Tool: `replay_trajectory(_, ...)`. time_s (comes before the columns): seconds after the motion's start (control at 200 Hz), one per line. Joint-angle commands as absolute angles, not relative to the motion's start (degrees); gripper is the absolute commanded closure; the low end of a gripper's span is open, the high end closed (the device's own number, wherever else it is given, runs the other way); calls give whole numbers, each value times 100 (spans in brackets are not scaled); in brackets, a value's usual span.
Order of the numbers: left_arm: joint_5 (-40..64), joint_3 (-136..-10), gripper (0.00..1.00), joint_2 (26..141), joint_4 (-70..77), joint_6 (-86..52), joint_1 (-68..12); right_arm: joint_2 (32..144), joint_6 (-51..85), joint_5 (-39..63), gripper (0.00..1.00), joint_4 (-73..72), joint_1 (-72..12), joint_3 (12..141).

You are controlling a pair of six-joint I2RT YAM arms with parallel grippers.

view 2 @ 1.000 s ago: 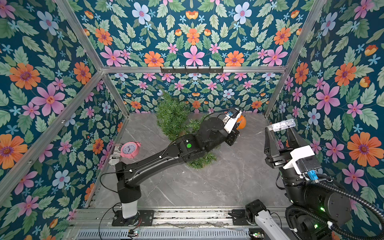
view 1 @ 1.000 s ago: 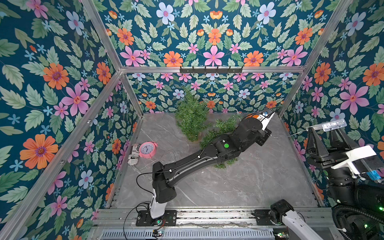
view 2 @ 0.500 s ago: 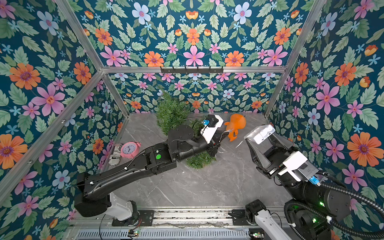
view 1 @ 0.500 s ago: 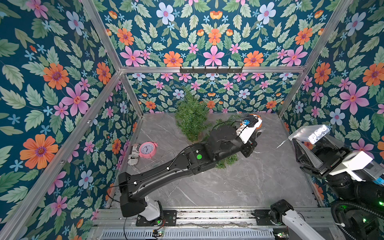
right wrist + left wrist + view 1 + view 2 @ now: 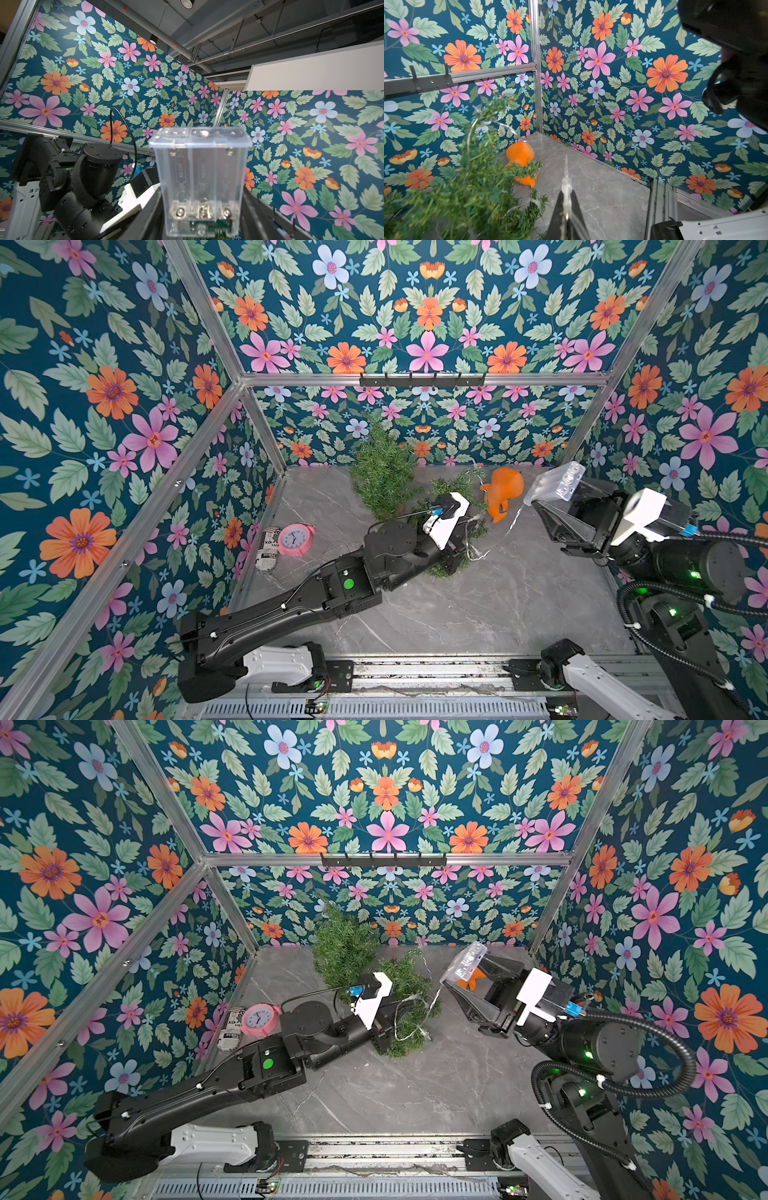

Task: Wrap string light around the christmas tree
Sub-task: Wrap the light string around the Christmas tree.

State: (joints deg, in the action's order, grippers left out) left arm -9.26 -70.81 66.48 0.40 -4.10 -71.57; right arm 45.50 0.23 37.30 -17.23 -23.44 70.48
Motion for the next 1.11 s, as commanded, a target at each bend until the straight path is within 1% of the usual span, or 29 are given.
replay_trajectory(0.0,-1351,-6719,100,6323,466,-492,-7154,4841,324,3989,100,-2399,-2471,7068)
replay_trajectory(0.065,-1602,-6458,100,6087,597,-525,-7153,5057,37,3982,100,-2323,-2755,7130)
replay_trajectory(0.125,-1850,-6208,100,5899,714,-552,-7150,5235,-529,3911,100,-2052,-3139,7219)
replay_trajectory(0.24,-2282,-5775,100,5620,942,-570,-7146,5623,-1394,3561,100,-1715,-3803,7418)
replay_trajectory(0.41,-3236,-5404,100,5433,1241,-669,-7146,6347,-1546,3271,100,-1783,-4071,7765)
replay_trajectory(0.585,-4374,-5247,97,5488,1368,-756,-7115,7060,-2297,2503,100,-1722,-4498,8127)
replay_trajectory(0.64,-4534,-5230,97,5531,1371,-850,-7055,7301,-2401,2292,100,-1644,-4534,8338)
replay_trajectory(0.78,-4418,-5269,97,5735,1327,-1195,-6675,7807,-2575,1731,100,-1651,-4562,8807)
replay_trajectory(0.855,-4098,-5305,97,5886,1215,-1508,-6272,8006,-2735,1569,100,-1662,-4579,8990)
replay_trajectory(0.955,-3360,-5404,98,6089,1001,-2019,-5647,8248,-3017,1362,100,-1545,-4579,9269)
replay_trajectory(1.1,-2989,-5649,98,6361,1079,-1901,-5360,8586,-3296,647,100,-1170,-4577,9860)
